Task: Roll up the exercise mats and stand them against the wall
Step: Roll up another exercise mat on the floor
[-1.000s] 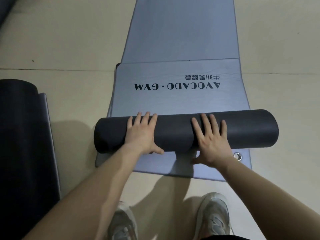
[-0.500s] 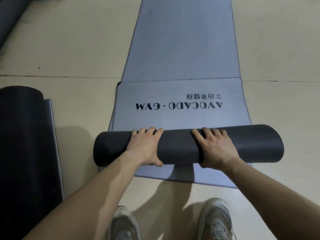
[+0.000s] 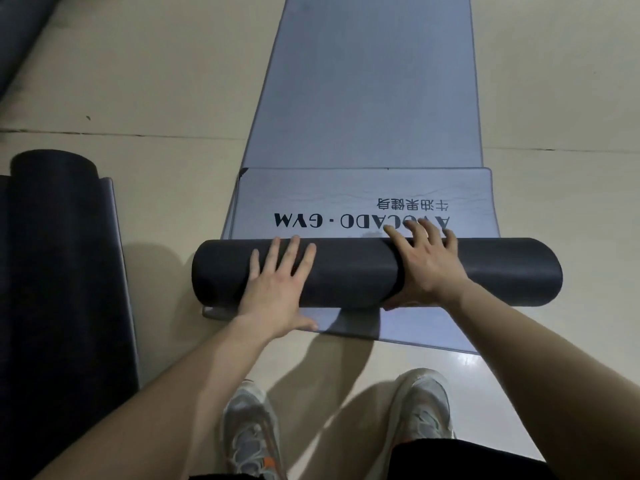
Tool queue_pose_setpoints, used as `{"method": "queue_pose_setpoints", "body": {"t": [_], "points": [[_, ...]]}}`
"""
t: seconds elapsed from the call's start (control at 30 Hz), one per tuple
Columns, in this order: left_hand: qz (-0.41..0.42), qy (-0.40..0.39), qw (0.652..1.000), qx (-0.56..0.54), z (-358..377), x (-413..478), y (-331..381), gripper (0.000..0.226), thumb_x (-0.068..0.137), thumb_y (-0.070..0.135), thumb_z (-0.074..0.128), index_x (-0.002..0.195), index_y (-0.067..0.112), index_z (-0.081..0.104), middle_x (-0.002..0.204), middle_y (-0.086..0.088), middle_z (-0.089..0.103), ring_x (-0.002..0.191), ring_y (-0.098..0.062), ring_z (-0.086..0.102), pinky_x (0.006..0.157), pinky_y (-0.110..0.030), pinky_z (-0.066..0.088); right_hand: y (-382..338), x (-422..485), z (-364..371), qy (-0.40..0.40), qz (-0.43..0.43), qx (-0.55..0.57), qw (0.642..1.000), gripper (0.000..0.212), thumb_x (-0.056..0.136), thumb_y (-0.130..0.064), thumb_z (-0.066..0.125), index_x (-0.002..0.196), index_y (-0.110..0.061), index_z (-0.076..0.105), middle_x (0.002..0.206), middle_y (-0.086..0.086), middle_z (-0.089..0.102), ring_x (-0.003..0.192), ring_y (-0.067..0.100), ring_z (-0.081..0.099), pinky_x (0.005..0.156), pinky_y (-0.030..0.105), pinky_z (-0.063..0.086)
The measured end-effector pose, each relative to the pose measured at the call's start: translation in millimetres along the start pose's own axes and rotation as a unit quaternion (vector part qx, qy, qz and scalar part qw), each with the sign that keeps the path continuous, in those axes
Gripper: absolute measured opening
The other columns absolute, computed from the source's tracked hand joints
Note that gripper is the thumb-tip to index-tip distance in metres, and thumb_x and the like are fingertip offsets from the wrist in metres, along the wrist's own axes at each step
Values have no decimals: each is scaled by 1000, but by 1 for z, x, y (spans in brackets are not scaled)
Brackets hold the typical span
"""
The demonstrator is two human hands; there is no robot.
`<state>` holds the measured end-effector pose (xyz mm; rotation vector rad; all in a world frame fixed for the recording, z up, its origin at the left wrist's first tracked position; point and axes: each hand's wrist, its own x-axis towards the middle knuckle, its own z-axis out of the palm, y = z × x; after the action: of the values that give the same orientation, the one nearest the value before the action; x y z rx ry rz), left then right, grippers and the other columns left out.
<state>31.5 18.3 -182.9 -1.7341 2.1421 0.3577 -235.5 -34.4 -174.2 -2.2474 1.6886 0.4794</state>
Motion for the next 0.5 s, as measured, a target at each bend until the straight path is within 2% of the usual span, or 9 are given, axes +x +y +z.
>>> {"method": "queue_pose_setpoints", "body": {"t": [0.07,0.17,0.27,0.4,0.5], "points": [[-6,3,1000,1,-3,25,-4,144,57,84,73,161,26,-10,171,-5,-2,157,-34,-1,122,-60,3,-1,7,2,34,18,-2,999,143,48,-87,77,161,-29,13,165,14,22,153,37,15,122,62,10],[14,-12,999,-48,-25,77,-24,140,53,81,78,161,30,4,168,0,16,155,-29,12,123,-55,11,-2,5,29,74,37,-45,996,154,39,-75,89,163,-17,18,164,22,24,151,46,20,117,68,12],[49,-15,997,-52,-28,96,-31,136,58,84,72,161,28,4,169,0,14,156,-29,10,124,-57,8,8,29,33,91,22,-62,994,154,39,-66,94,163,-16,19,161,26,28,149,49,24,116,69,17],[42,61,997,33,-12,97,-20,142,50,90,69,158,23,5,163,-7,23,147,-34,26,119,-57,21,22,56,11,78,-12,-103,991,142,48,-83,76,160,-20,16,153,21,36,139,45,36,116,61,27],[46,58,997,21,-22,107,-25,136,46,88,70,155,25,18,156,-4,37,135,-33,41,113,-52,32,23,62,-1,57,-19,-123,991,140,47,-90,66,158,-21,18,145,17,44,126,42,46,110,57,36]]}}
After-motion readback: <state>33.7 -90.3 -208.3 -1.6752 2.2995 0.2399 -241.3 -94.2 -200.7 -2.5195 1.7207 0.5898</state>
